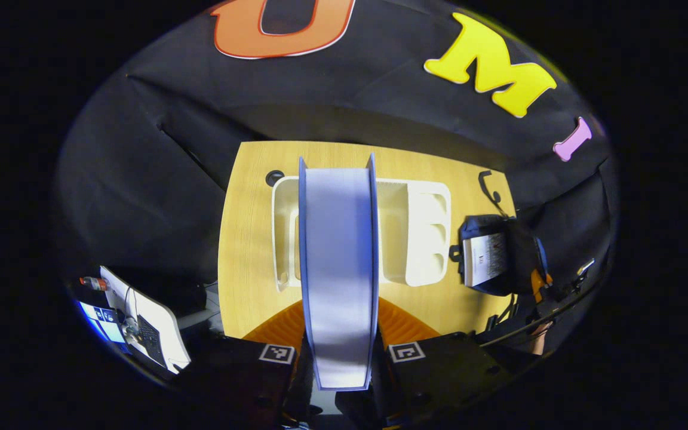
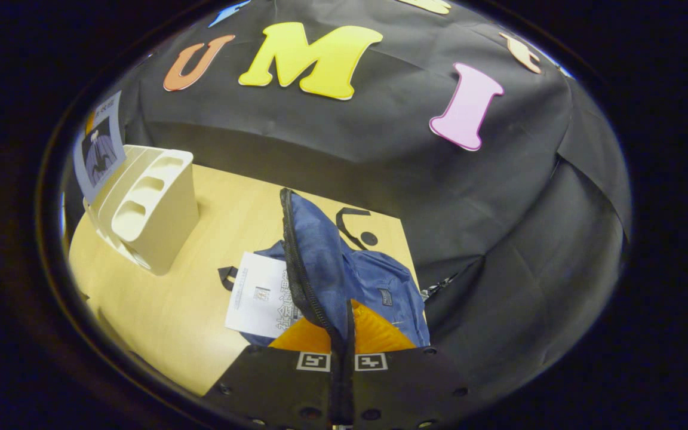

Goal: Open the schoolbag, grab two books from the bookshelf and put them into the schoolbag.

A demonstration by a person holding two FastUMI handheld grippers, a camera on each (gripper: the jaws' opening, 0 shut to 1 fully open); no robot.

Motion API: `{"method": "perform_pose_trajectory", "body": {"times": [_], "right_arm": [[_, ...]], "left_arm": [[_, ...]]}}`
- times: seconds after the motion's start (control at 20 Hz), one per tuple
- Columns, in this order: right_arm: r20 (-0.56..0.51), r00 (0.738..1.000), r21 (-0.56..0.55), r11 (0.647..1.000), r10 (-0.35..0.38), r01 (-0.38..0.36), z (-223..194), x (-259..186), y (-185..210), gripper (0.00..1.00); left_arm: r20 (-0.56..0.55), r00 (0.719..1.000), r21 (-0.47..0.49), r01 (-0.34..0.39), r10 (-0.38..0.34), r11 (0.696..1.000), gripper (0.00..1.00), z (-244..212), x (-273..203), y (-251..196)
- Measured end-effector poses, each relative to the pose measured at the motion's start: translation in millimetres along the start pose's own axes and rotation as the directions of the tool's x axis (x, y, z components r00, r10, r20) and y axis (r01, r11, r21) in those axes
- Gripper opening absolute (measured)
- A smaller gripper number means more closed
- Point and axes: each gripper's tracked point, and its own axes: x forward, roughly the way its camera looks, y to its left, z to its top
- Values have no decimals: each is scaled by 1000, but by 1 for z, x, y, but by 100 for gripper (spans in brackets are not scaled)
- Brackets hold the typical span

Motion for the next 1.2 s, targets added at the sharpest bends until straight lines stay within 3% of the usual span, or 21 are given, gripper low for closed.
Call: {"method": "perform_pose_trajectory", "body": {"times": [0.25,0.4,0.7,1.0,1.2], "right_arm": [[5,1000,7,1000,2,-2,-1,0,-2,0],[7,1000,12,1000,5,-6,-2,-2,-2,0],[1,1000,36,999,19,-19,-3,-3,-4,0],[-10,1000,97,995,26,-25,-5,-4,-13,0],[-6,1000,116,993,23,-22,-3,-4,-20,0]], "left_arm": [[114,986,17,123,-124,992,42,9,-32,-41],[143,958,53,242,-247,969,42,10,-34,-87],[133,855,34,502,-501,864,42,2,-11,-190],[73,813,73,573,-577,816,42,-29,46,-264],[44,808,65,585,-588,808,42,-52,88,-304]]}}
